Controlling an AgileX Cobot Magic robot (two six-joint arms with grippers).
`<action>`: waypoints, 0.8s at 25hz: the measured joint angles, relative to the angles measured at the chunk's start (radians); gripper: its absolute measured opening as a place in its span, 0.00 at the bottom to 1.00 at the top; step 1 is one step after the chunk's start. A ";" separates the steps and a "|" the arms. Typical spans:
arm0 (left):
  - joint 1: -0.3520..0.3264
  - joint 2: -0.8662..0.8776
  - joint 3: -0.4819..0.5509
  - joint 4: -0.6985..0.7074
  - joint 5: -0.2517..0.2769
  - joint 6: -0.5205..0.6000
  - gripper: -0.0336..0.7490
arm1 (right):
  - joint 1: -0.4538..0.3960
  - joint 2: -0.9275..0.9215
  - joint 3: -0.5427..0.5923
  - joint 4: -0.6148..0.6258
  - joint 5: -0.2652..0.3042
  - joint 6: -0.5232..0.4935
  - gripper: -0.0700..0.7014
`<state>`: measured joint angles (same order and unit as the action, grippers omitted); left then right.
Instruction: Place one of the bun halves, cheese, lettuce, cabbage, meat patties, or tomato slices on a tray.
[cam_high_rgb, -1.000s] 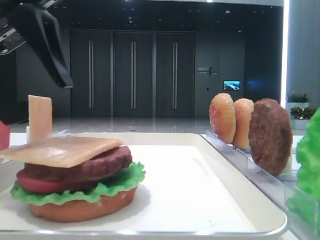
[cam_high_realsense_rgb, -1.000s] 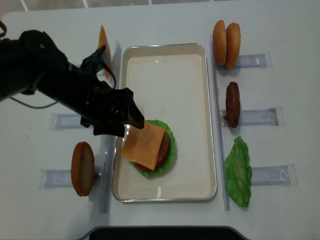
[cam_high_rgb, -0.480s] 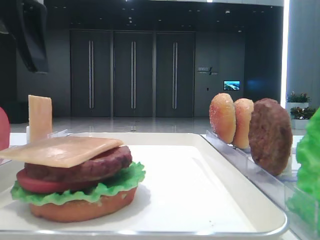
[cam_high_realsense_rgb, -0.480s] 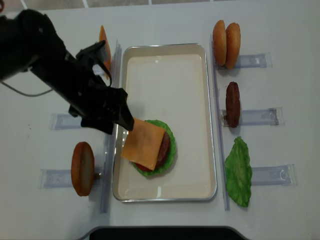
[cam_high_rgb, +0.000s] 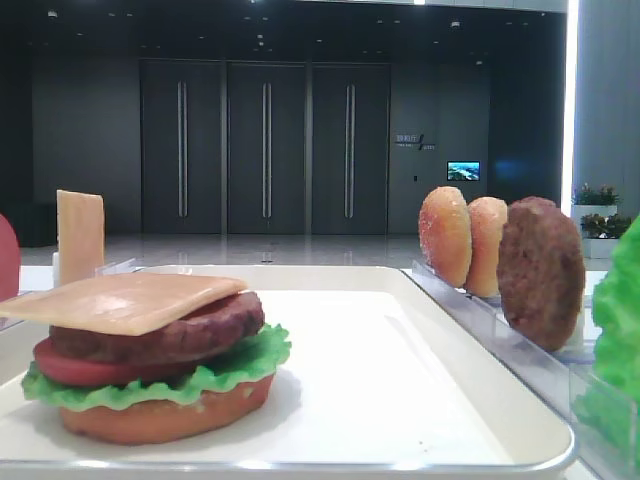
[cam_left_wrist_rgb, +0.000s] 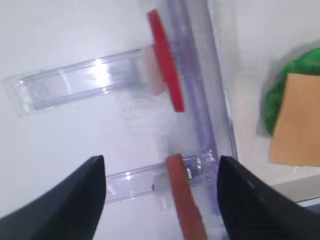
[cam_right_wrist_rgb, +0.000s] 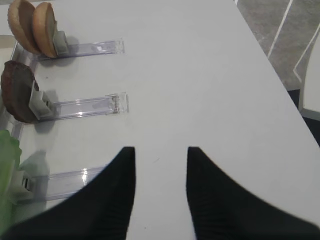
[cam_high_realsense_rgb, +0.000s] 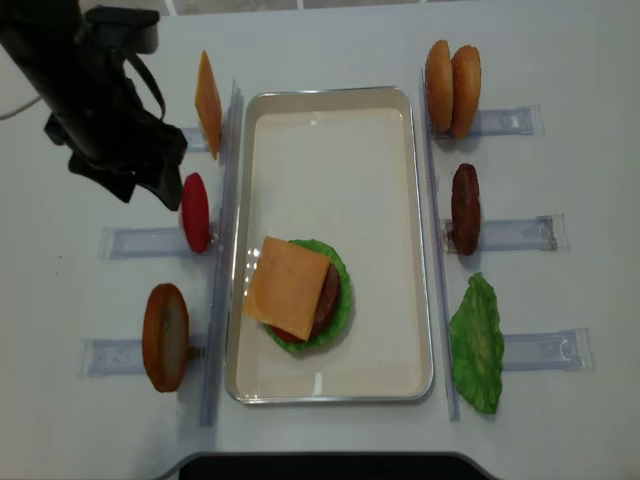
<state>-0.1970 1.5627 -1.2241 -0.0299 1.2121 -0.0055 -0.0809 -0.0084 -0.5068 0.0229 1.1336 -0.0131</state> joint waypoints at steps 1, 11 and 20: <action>0.029 0.000 0.000 0.005 0.001 0.006 0.72 | 0.000 0.000 0.000 0.000 0.000 0.000 0.41; 0.181 -0.020 0.001 0.118 0.002 0.012 0.68 | 0.000 0.000 0.000 0.000 0.000 0.000 0.41; 0.182 -0.339 0.202 0.124 0.004 0.006 0.63 | 0.000 0.000 0.000 0.000 0.000 0.000 0.41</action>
<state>-0.0148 1.2235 -1.0221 0.0937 1.2157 0.0000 -0.0809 -0.0084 -0.5068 0.0229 1.1336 -0.0131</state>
